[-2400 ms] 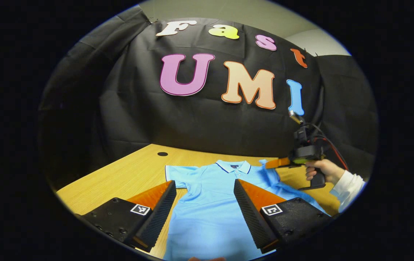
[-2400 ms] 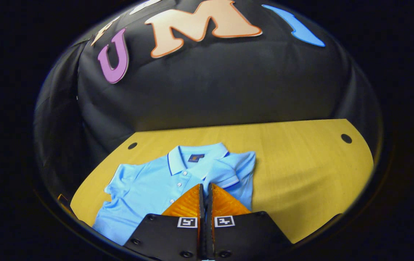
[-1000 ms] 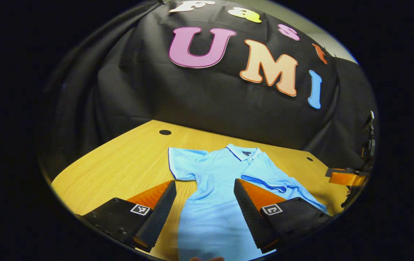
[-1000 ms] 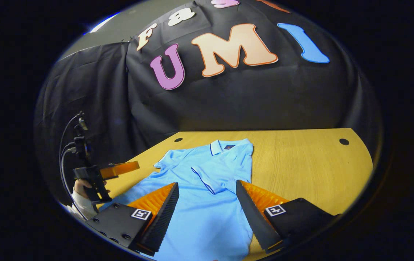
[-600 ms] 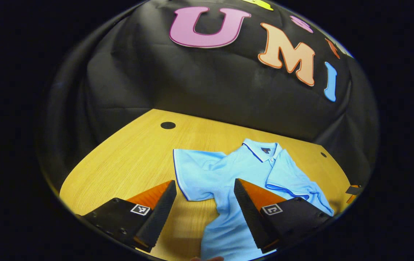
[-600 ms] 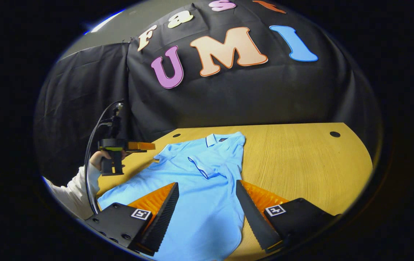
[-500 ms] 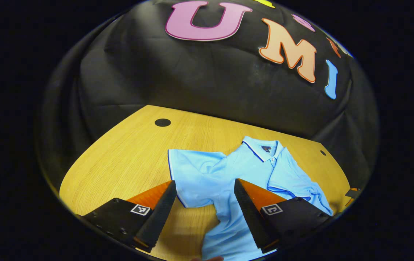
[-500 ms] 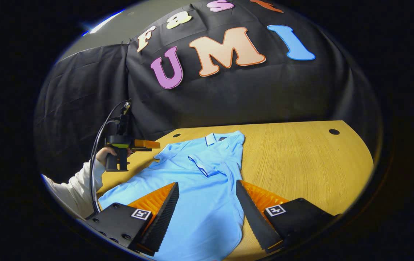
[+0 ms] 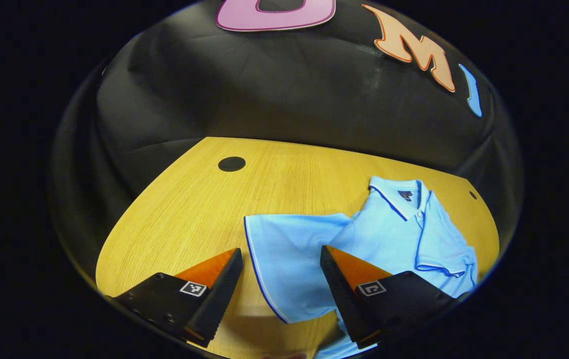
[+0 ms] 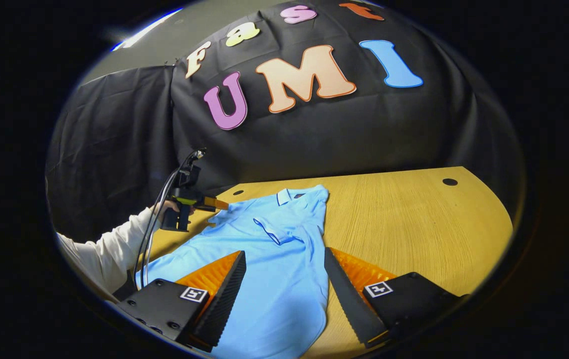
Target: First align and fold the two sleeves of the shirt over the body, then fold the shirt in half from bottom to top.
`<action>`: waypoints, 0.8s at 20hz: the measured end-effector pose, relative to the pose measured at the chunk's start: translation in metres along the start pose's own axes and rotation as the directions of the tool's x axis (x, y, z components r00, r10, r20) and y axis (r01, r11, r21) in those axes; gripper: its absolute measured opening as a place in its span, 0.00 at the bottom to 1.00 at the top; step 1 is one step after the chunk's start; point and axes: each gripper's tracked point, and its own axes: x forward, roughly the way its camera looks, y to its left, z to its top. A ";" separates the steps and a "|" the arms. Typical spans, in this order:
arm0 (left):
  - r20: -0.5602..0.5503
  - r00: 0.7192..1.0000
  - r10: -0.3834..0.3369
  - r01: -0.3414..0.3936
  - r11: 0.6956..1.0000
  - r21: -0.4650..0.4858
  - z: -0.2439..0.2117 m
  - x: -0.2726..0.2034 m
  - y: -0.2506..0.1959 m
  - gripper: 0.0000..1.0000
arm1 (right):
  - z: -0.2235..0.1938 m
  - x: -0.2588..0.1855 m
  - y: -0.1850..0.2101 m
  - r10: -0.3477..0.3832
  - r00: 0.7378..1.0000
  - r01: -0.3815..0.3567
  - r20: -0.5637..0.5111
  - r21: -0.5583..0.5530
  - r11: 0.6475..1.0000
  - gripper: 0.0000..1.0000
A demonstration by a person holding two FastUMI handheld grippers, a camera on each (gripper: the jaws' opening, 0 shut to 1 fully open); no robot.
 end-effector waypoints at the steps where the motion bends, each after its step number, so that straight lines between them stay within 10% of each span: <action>1: -0.011 1.000 -0.002 0.002 1.000 -0.002 -0.003 0.001 -0.001 0.93 | 0.000 0.000 -0.002 -0.006 1.000 0.006 0.000 0.000 1.000 0.98; 9: -0.045 0.999 0.013 -0.010 0.998 0.065 -0.013 0.007 0.005 0.92 | -0.011 -0.001 -0.007 -0.001 1.000 0.002 -0.020 0.038 0.999 0.98; 13: -0.016 1.000 -0.026 0.027 0.997 0.073 -0.007 0.006 0.002 0.66 | -0.014 0.000 -0.005 0.020 0.999 -0.018 -0.027 0.042 0.999 0.98; 16: 0.001 0.999 -0.032 0.032 0.998 0.060 -0.006 0.004 -0.011 0.24 | -0.017 -0.001 -0.015 0.023 0.999 -0.022 -0.038 0.039 0.999 0.98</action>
